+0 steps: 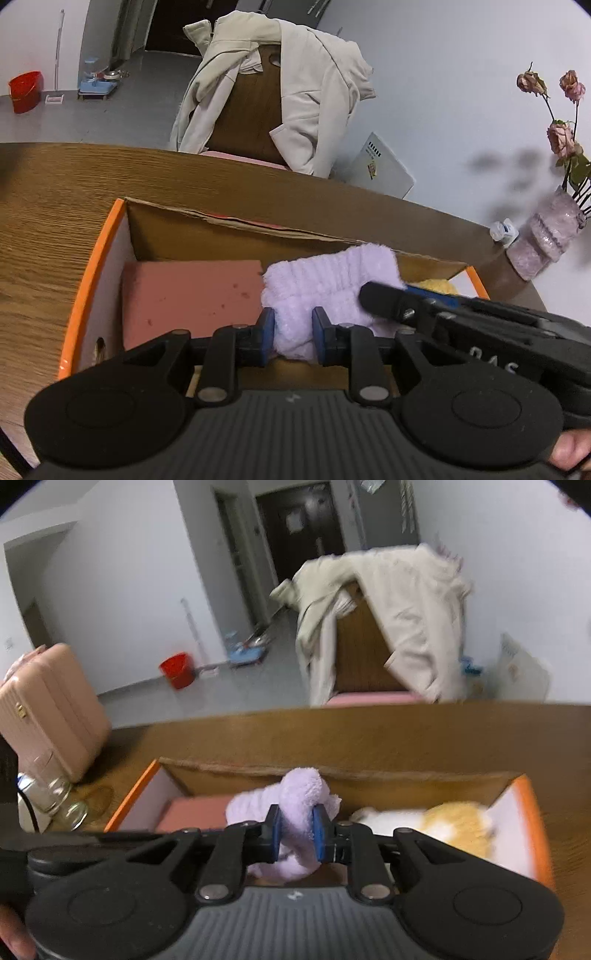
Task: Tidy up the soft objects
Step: 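Carry the lavender towel into the box and open the right gripper, then move the right gripper back to the blue fuzzy plush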
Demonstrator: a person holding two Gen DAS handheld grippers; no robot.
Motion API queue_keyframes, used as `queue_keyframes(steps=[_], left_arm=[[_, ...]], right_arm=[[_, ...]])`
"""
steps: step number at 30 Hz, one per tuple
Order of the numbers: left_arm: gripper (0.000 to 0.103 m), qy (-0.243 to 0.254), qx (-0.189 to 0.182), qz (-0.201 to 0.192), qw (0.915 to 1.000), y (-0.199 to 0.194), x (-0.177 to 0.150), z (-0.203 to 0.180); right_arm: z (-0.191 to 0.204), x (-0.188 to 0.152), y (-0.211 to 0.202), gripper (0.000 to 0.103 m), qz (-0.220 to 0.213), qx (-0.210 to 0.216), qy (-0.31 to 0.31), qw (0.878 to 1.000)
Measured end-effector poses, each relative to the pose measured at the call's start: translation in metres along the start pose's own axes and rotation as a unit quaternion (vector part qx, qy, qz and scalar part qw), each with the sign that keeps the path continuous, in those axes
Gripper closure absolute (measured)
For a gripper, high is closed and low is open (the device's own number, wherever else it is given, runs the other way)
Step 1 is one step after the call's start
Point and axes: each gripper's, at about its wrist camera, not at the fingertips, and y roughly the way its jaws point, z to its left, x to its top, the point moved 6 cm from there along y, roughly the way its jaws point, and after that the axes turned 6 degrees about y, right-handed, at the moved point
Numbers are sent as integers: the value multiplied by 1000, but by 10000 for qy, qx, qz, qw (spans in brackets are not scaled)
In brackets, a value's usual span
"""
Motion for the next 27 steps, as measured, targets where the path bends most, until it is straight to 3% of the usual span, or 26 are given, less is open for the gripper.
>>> queue_keyframes(steps=[4,11,12,13,14,23,27], left_arm=[[67,82,92,-83,9999,-2,-2,7],[65,71,219,-114,9997,-7,-8,-3],[61,79,220,-112,9997,-10,-8,-3],[48,70,221,-146,9996,-16,-8,-2],[42,69,240,-222,9994,-25,-8,-1],[31,861,726,-1016,9884,-148,-1,-22],[29,1045,937,-1389,9803,-212,-29,-28]], right_arm=[[-12,-11,19,85,268,-113,108,9995],[-13,-15,15,84,463,-92,184,9987],[-13,-15,12,83,455,-70,185,9988],[-13,-15,7,79,424,-53,204,9989],[-14,-12,3,74,390,-79,215,9990],[7,10,-119,56,-441,-41,-152,9989],[13,-7,-184,49,-802,134,-341,9961]])
